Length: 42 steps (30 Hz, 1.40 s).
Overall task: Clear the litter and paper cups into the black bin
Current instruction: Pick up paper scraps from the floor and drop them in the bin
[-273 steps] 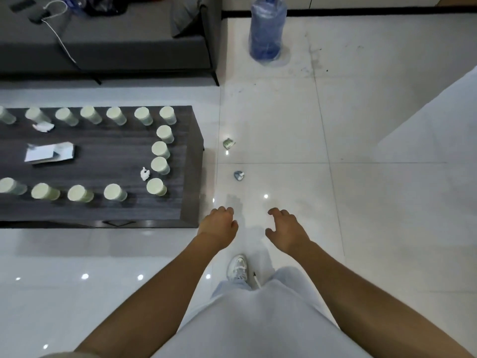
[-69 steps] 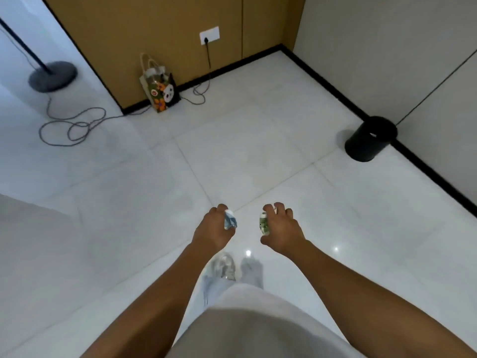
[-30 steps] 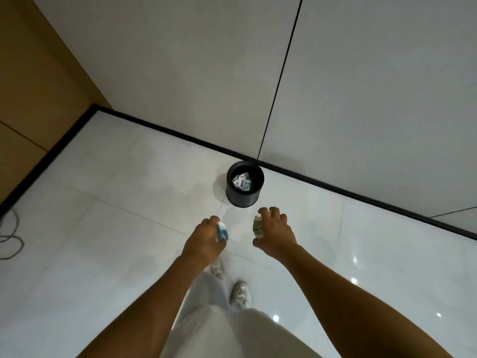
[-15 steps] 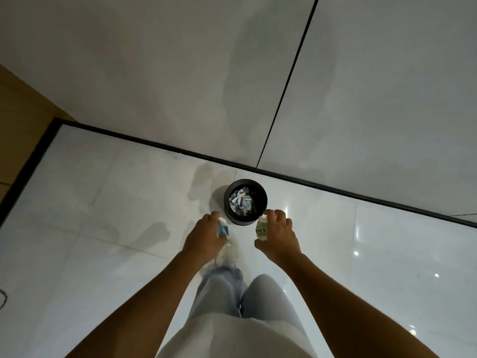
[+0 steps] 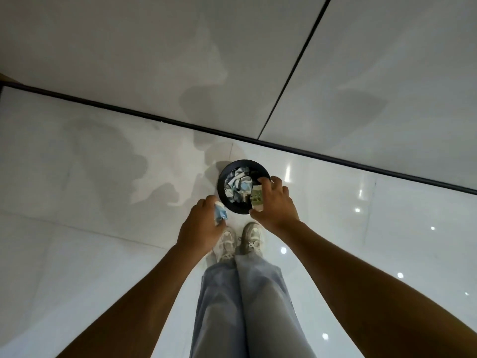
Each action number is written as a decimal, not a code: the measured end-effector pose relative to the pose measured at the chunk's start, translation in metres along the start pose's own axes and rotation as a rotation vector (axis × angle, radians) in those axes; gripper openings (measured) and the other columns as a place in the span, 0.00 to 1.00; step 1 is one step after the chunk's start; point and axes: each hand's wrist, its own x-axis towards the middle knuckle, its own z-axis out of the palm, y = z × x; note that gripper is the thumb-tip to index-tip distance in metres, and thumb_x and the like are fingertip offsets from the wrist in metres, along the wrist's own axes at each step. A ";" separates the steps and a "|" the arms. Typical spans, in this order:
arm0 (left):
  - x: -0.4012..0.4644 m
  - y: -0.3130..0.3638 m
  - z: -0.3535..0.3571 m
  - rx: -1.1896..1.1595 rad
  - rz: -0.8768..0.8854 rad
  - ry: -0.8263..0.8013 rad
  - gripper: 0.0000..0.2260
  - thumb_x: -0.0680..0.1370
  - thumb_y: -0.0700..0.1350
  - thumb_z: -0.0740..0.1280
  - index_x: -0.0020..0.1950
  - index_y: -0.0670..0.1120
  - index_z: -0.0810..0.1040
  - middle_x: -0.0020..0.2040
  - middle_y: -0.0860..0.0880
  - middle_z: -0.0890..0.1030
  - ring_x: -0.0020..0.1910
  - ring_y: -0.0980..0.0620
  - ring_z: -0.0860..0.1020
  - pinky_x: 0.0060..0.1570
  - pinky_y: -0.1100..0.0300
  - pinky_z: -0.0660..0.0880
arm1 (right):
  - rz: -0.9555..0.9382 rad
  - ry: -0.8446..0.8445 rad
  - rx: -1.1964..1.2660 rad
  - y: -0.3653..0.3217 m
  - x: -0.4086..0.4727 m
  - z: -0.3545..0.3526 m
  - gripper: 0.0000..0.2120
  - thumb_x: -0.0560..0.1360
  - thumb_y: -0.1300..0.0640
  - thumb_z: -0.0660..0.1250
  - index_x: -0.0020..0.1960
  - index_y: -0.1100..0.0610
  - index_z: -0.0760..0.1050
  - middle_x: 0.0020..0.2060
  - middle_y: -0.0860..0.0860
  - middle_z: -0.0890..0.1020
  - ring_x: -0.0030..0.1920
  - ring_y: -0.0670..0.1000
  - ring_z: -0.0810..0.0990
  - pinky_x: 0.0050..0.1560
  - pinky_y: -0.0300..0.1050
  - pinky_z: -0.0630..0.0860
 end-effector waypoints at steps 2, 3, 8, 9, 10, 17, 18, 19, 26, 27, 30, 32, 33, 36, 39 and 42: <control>0.014 -0.006 0.013 -0.012 -0.008 0.006 0.25 0.75 0.47 0.70 0.68 0.45 0.66 0.62 0.45 0.74 0.59 0.47 0.75 0.53 0.59 0.75 | 0.003 -0.038 -0.009 0.002 0.027 0.014 0.41 0.70 0.47 0.73 0.75 0.52 0.55 0.74 0.58 0.58 0.70 0.62 0.64 0.68 0.56 0.68; 0.020 -0.009 0.019 -0.024 -0.007 0.010 0.25 0.75 0.47 0.70 0.69 0.45 0.65 0.63 0.44 0.74 0.60 0.48 0.75 0.53 0.59 0.76 | 0.012 -0.068 -0.024 0.003 0.038 0.022 0.41 0.70 0.46 0.72 0.76 0.52 0.54 0.75 0.59 0.55 0.72 0.63 0.60 0.70 0.57 0.65; 0.045 -0.011 0.045 -0.060 -0.007 -0.004 0.25 0.77 0.48 0.67 0.71 0.45 0.63 0.64 0.44 0.72 0.61 0.47 0.73 0.56 0.54 0.77 | 0.115 -0.137 0.045 0.015 0.053 0.052 0.35 0.75 0.50 0.67 0.76 0.53 0.54 0.76 0.60 0.54 0.73 0.65 0.59 0.71 0.59 0.64; 0.051 -0.007 0.050 -0.055 0.003 0.001 0.24 0.77 0.47 0.67 0.71 0.45 0.63 0.63 0.44 0.73 0.60 0.47 0.74 0.56 0.54 0.77 | 0.127 -0.135 0.064 0.020 0.050 0.053 0.33 0.75 0.51 0.66 0.75 0.54 0.55 0.75 0.60 0.55 0.71 0.64 0.62 0.69 0.59 0.66; 0.056 -0.002 0.055 -0.047 0.017 0.005 0.24 0.77 0.47 0.67 0.70 0.45 0.64 0.62 0.44 0.73 0.59 0.47 0.74 0.55 0.54 0.77 | 0.136 -0.132 0.078 0.025 0.046 0.053 0.32 0.76 0.52 0.66 0.75 0.54 0.56 0.74 0.59 0.57 0.70 0.63 0.64 0.68 0.58 0.68; 0.106 0.032 0.084 0.156 -0.008 -0.034 0.30 0.76 0.47 0.69 0.74 0.45 0.59 0.71 0.42 0.66 0.69 0.42 0.67 0.64 0.49 0.70 | 0.199 -0.154 0.166 0.050 0.018 0.057 0.30 0.76 0.54 0.64 0.75 0.54 0.57 0.74 0.57 0.59 0.69 0.61 0.66 0.65 0.54 0.68; 0.107 0.037 0.086 0.205 -0.007 -0.044 0.29 0.77 0.46 0.68 0.74 0.45 0.59 0.72 0.42 0.66 0.69 0.41 0.66 0.65 0.49 0.70 | 0.212 -0.148 0.184 0.055 0.012 0.053 0.30 0.76 0.54 0.64 0.75 0.54 0.57 0.73 0.57 0.60 0.69 0.61 0.66 0.66 0.54 0.68; 0.107 0.039 0.086 0.240 0.000 -0.045 0.29 0.77 0.46 0.67 0.74 0.45 0.60 0.71 0.42 0.66 0.69 0.41 0.67 0.65 0.49 0.70 | 0.218 -0.145 0.192 0.056 0.010 0.051 0.30 0.76 0.54 0.63 0.75 0.54 0.57 0.73 0.57 0.60 0.69 0.61 0.66 0.66 0.54 0.68; 0.058 0.057 0.058 0.300 0.147 -0.080 0.21 0.79 0.48 0.62 0.71 0.43 0.66 0.68 0.44 0.71 0.66 0.44 0.70 0.63 0.52 0.71 | 0.252 -0.093 0.218 0.041 -0.027 0.011 0.29 0.77 0.54 0.63 0.75 0.54 0.57 0.73 0.57 0.61 0.69 0.60 0.65 0.66 0.53 0.67; 0.048 0.063 0.053 0.320 0.187 -0.087 0.21 0.80 0.49 0.61 0.72 0.44 0.65 0.69 0.45 0.70 0.67 0.45 0.69 0.65 0.53 0.70 | 0.239 -0.072 0.211 0.037 -0.036 0.003 0.29 0.77 0.54 0.63 0.75 0.55 0.57 0.73 0.57 0.61 0.68 0.60 0.66 0.66 0.53 0.67; 0.022 0.077 0.037 0.407 0.312 -0.131 0.22 0.81 0.50 0.59 0.74 0.45 0.63 0.72 0.45 0.67 0.70 0.46 0.65 0.69 0.54 0.65 | 0.240 -0.008 0.200 0.028 -0.066 -0.018 0.28 0.77 0.55 0.62 0.75 0.55 0.57 0.74 0.57 0.61 0.70 0.60 0.65 0.68 0.53 0.66; 0.004 0.085 0.028 0.481 0.371 -0.127 0.23 0.81 0.51 0.57 0.74 0.45 0.62 0.72 0.45 0.67 0.70 0.47 0.65 0.69 0.55 0.63 | 0.271 0.031 0.186 0.022 -0.089 -0.027 0.28 0.77 0.55 0.62 0.75 0.55 0.58 0.74 0.56 0.62 0.70 0.59 0.65 0.68 0.52 0.65; -0.005 0.089 0.023 0.515 0.394 -0.128 0.23 0.81 0.52 0.57 0.74 0.45 0.62 0.72 0.45 0.67 0.70 0.47 0.65 0.69 0.55 0.63 | 0.291 0.047 0.181 0.019 -0.101 -0.030 0.27 0.78 0.55 0.61 0.75 0.54 0.58 0.73 0.56 0.63 0.70 0.58 0.66 0.68 0.52 0.65; -0.032 0.095 0.009 0.629 0.474 -0.169 0.22 0.82 0.52 0.55 0.74 0.46 0.61 0.73 0.45 0.66 0.71 0.47 0.63 0.70 0.54 0.61 | 0.361 0.083 0.184 0.002 -0.140 -0.030 0.25 0.78 0.54 0.60 0.74 0.55 0.59 0.71 0.56 0.66 0.68 0.58 0.67 0.67 0.51 0.66; -0.065 0.098 -0.009 0.740 0.632 -0.219 0.20 0.82 0.52 0.54 0.72 0.45 0.64 0.71 0.45 0.68 0.70 0.47 0.64 0.71 0.53 0.60 | 0.446 0.141 0.207 -0.025 -0.183 -0.023 0.22 0.79 0.54 0.59 0.72 0.55 0.61 0.68 0.55 0.69 0.66 0.58 0.69 0.65 0.50 0.68; -0.103 0.098 -0.020 0.816 0.726 -0.294 0.19 0.82 0.51 0.54 0.71 0.45 0.65 0.70 0.45 0.68 0.70 0.47 0.64 0.71 0.53 0.60 | 0.579 0.187 0.300 -0.049 -0.227 -0.007 0.22 0.79 0.54 0.59 0.71 0.55 0.62 0.67 0.55 0.70 0.64 0.57 0.70 0.64 0.50 0.69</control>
